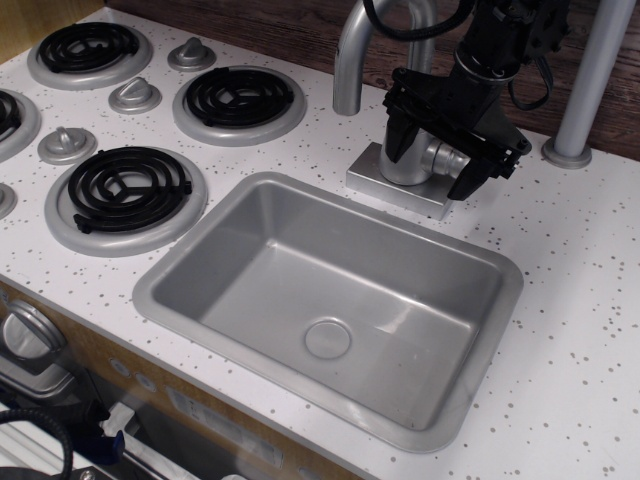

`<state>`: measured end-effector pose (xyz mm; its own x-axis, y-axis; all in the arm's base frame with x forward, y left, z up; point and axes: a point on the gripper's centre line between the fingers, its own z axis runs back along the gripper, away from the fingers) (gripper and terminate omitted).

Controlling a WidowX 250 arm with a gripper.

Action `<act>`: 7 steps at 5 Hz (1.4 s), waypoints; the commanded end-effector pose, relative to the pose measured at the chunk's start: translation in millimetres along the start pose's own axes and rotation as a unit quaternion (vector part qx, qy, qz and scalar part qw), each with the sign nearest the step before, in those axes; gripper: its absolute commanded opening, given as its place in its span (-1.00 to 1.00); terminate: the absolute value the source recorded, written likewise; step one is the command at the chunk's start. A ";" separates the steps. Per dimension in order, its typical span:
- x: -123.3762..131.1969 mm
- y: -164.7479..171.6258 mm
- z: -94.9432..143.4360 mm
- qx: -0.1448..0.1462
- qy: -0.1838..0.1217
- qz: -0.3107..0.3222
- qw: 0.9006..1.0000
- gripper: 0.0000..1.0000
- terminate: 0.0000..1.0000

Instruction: Lever vertical to front

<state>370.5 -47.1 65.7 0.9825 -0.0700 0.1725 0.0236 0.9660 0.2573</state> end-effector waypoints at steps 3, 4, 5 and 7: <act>24.9 6.9 17.8 0.004 -0.072 -0.069 0.995 1.00 -1.00; 37.6 3.3 20.5 -0.004 -0.093 -0.079 0.993 1.00 -1.00; 54.2 -0.3 26.0 -0.002 -0.103 -0.096 0.990 1.00 -1.00; 65.5 0.5 27.2 -0.003 -0.117 -0.104 0.988 -1.00 -1.00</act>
<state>423.1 -60.0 82.9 0.9019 -0.3234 0.2863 0.2346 0.9234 0.3039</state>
